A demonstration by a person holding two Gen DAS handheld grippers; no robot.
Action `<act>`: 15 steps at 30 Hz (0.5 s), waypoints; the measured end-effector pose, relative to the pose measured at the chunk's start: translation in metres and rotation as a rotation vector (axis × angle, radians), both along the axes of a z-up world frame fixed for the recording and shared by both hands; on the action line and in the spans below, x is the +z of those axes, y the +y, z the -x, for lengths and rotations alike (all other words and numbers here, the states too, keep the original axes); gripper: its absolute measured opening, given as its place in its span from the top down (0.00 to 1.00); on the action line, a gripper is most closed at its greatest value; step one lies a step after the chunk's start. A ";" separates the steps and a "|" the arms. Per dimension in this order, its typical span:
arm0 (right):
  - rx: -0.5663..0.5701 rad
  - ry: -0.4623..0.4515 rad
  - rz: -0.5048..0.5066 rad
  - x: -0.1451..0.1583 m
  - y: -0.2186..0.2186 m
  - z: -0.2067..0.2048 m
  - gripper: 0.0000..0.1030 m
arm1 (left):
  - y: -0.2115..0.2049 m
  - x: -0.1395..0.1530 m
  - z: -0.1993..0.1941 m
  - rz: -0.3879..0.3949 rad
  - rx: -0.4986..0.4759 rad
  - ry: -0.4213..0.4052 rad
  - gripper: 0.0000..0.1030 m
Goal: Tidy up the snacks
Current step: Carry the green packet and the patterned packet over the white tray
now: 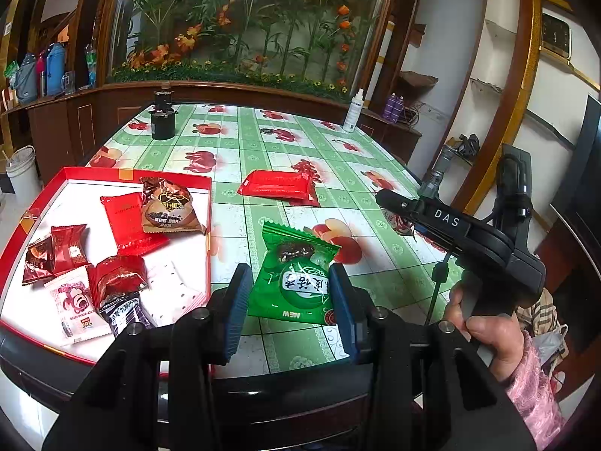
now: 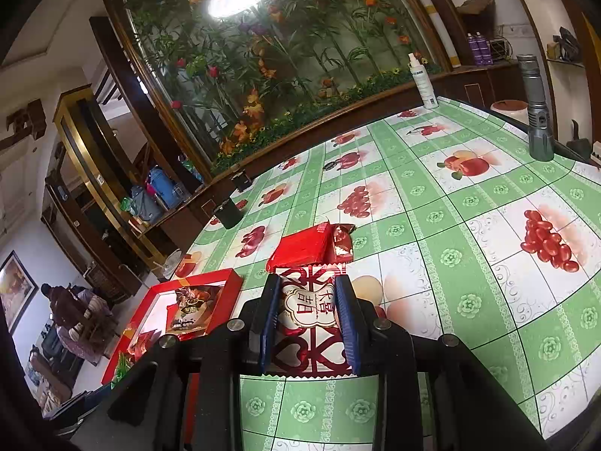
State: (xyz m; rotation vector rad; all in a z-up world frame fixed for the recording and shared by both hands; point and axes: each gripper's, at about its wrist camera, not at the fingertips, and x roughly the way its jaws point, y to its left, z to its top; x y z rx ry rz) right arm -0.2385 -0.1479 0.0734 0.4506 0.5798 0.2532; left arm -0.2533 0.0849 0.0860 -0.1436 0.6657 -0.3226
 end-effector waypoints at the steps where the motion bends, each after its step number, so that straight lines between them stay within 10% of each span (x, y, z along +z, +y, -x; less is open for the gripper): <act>1: 0.001 0.000 0.002 0.000 0.000 0.000 0.71 | 0.000 0.000 0.000 0.001 0.001 0.000 0.61; 15: 0.012 0.008 0.011 -0.004 0.008 0.000 0.71 | 0.003 -0.004 -0.001 0.005 0.004 0.011 0.61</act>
